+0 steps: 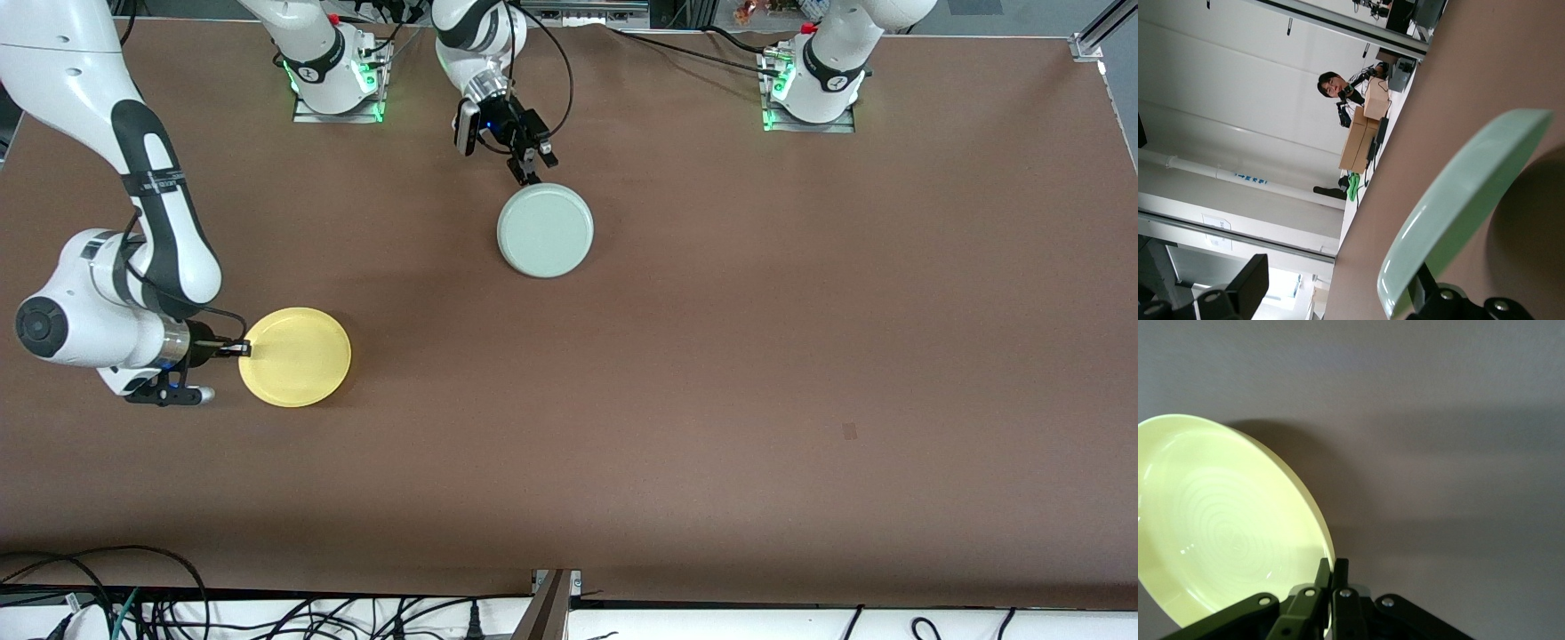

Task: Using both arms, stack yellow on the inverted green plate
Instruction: 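Lower the inverted green plate onto the table with the left gripper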

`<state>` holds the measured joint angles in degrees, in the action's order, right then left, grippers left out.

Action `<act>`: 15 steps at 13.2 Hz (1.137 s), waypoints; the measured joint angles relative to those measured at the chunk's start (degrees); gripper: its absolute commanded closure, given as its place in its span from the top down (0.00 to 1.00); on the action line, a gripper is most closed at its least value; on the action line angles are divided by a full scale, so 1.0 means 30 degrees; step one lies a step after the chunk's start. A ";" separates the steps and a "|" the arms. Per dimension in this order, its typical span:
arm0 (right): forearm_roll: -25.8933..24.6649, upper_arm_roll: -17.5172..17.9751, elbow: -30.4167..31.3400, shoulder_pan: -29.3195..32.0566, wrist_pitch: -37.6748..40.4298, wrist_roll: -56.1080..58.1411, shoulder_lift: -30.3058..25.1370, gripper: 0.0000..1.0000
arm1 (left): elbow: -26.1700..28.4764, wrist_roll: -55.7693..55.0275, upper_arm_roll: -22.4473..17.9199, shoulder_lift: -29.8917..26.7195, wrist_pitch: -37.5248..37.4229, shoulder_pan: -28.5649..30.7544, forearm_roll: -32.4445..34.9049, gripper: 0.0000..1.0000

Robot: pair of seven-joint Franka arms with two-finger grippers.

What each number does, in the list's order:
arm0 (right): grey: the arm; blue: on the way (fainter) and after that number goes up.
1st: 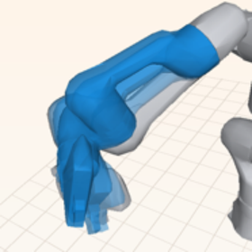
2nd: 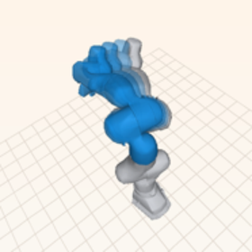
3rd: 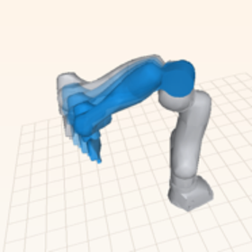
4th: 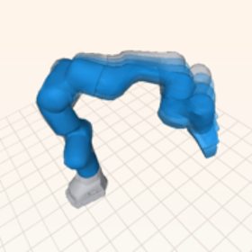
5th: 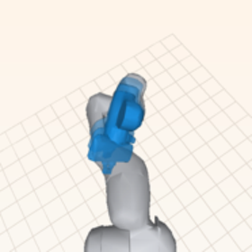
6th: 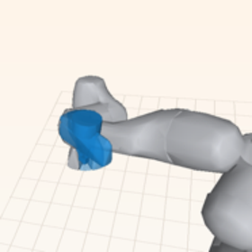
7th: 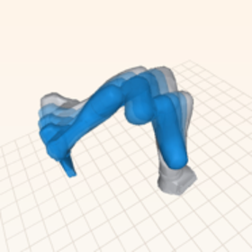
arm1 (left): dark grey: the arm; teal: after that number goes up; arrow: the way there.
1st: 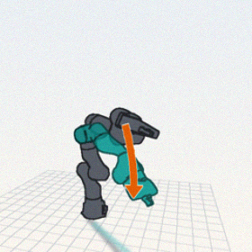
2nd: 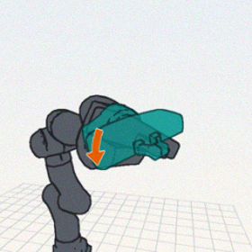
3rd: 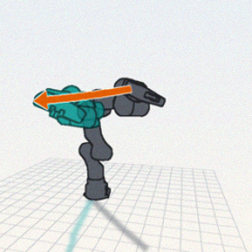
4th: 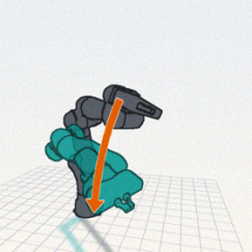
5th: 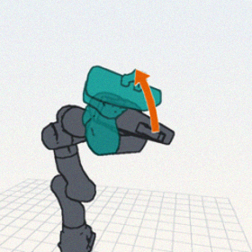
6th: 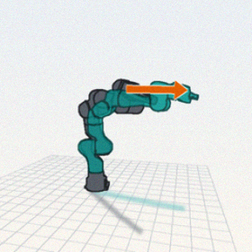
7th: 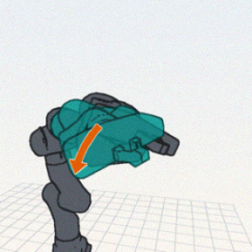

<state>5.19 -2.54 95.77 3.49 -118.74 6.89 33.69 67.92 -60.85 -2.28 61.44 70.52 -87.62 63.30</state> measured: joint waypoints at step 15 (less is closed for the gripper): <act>0.0829 0.0717 -0.1805 -0.0028 0.2348 0.0000 -0.0298 0.00 | -0.2790 -0.4224 -0.0277 -0.1114 0.6857 0.2746 -1.1302 1.00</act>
<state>7.68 -0.39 90.35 3.41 -111.70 6.89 32.79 59.55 -73.52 -3.12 58.09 91.09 -79.38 29.40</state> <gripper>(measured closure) 0.974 0.000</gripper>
